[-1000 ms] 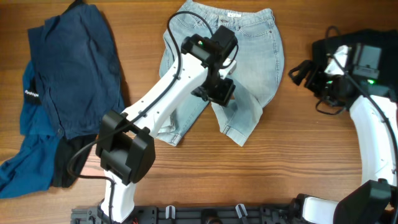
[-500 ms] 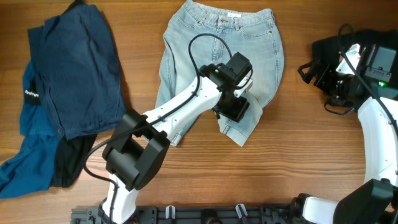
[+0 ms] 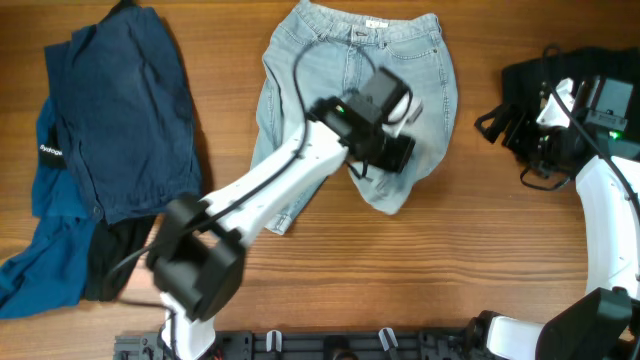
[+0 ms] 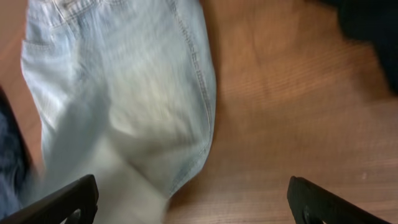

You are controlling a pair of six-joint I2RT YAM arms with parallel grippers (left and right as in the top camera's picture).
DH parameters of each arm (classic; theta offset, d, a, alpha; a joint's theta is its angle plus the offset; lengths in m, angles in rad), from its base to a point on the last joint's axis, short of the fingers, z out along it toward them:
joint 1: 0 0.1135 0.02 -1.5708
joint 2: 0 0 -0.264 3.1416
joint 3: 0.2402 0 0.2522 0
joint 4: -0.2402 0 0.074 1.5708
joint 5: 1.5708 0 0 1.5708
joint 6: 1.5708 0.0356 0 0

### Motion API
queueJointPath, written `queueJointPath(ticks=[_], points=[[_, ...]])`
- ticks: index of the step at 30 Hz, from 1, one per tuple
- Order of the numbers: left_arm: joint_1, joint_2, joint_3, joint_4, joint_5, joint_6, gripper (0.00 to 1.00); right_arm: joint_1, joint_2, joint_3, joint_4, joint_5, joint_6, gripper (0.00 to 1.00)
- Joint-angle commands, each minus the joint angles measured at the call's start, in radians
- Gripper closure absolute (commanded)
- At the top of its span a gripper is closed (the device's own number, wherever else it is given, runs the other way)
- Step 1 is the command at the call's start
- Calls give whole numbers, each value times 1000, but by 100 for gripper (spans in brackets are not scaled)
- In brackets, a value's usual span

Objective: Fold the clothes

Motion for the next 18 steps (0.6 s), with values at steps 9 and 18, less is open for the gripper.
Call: queueJointPath(ticks=[9, 18], points=[[100, -180, 87, 145, 48, -47, 96, 8, -11, -175, 97, -424, 71, 4], [101, -177, 84, 157, -76, -47, 96, 22, -15, -403, 397, -626, 153, 9]])
